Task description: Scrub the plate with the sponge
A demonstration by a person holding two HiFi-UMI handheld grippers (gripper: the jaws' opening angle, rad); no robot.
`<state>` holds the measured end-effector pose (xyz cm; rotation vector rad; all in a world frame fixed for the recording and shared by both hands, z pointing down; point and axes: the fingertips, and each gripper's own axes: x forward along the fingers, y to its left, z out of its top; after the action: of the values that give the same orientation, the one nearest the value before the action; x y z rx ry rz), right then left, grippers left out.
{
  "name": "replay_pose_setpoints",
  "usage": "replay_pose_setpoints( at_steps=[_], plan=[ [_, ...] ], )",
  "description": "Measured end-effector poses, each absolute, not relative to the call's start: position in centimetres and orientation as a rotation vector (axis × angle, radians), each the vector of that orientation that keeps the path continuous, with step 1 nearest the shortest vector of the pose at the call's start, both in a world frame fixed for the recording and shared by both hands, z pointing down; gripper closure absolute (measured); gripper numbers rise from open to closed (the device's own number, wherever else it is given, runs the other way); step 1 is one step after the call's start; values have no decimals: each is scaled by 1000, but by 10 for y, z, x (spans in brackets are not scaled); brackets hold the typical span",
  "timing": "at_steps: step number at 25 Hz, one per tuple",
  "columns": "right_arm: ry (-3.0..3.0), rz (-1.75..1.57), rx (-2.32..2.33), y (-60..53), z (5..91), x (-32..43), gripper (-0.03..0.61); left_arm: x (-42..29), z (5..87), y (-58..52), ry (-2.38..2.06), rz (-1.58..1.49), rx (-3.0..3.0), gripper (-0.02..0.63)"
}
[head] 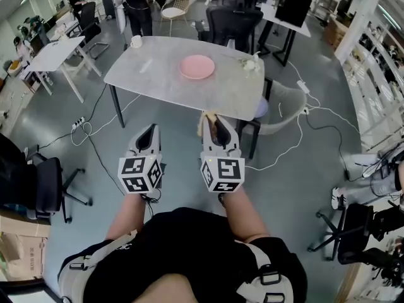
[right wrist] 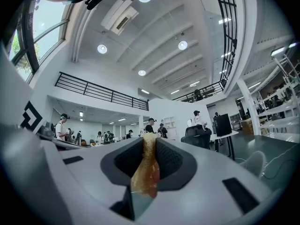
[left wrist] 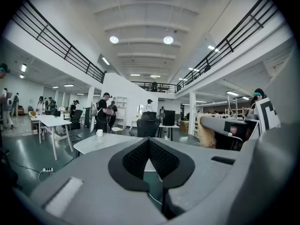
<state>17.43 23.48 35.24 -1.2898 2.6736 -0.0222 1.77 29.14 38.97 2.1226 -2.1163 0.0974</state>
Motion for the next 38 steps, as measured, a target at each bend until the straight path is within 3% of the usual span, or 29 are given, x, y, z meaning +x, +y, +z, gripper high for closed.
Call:
replay_pose_setpoints(
  at_steps=[21, 29, 38],
  plan=[
    [2614, -34, -1372, 233, 356, 102, 503, -63, 402, 291, -2075, 109, 2199, 611],
    [2662, -21, -1349, 142, 363, 68, 503, -90, 411, 205, -2084, 131, 2154, 611],
    [2702, -36, -1303, -32, 359, 50, 503, -98, 404, 34, -2093, 126, 2139, 611]
  ],
)
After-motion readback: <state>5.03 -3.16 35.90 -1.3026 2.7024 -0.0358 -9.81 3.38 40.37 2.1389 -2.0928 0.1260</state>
